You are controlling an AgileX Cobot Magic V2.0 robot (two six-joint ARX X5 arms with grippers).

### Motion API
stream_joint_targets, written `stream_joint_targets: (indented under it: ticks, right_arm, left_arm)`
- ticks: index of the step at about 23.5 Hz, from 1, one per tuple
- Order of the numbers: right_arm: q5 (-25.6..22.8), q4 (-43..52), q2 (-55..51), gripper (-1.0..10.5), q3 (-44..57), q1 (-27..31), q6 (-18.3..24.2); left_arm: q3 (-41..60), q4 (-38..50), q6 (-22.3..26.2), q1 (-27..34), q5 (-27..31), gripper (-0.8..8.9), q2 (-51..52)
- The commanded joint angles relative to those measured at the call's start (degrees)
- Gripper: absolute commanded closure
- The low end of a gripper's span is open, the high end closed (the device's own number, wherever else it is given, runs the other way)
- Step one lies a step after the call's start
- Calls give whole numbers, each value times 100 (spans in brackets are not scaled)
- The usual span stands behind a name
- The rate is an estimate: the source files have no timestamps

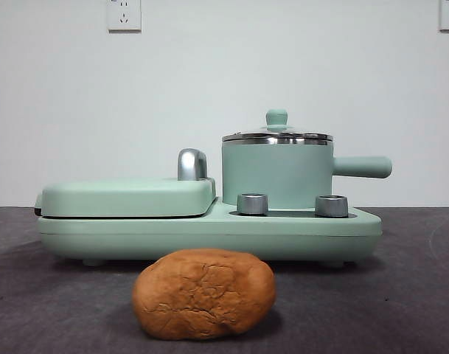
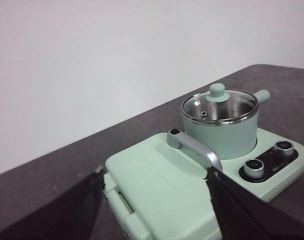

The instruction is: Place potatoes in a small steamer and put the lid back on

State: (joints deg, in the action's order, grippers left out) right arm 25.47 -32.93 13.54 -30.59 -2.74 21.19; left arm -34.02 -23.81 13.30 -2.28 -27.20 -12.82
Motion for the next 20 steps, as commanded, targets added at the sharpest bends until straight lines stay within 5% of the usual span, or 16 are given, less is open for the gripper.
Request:
stream_joint_targets:
  ticks: [1,20]
  right_arm:
    - [-4,31,20,719,-66,-20,26]
    - [-151,35,411,720,-66,-94,-452]
  left_arm:
    - [-107,52,-258,-4,-28,472,-39]
    - [-374,640,-367,-868,-28,472,-1928]
